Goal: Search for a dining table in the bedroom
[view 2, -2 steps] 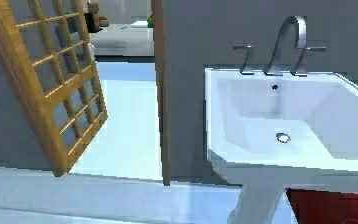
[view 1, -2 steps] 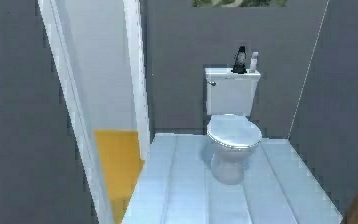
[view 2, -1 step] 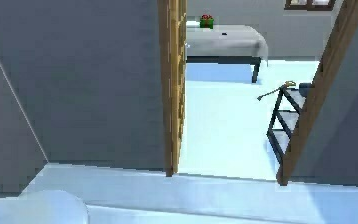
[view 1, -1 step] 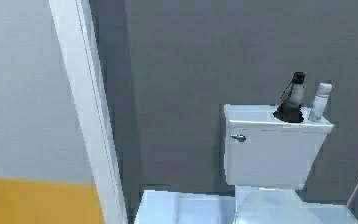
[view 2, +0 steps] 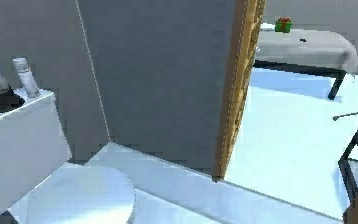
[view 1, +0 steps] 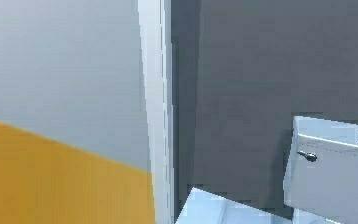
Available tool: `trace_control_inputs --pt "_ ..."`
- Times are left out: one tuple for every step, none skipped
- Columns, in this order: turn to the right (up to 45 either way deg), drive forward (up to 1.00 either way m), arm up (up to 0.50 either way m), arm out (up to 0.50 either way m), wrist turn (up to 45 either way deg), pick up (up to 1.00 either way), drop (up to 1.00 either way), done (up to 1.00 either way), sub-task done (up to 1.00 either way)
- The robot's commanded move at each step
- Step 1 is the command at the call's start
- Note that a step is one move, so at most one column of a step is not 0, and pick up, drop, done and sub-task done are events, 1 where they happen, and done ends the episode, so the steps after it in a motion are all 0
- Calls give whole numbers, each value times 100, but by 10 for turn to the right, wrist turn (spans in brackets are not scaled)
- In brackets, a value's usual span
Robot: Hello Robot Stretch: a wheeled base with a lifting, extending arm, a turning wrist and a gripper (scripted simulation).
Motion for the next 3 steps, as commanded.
trace_control_inputs --pt "0 5 0 0 0 0 0 0 0" --pt "0 35 0 0 0 0 0 0 0" --pt "-450 0 0 0 0 0 0 0 0"
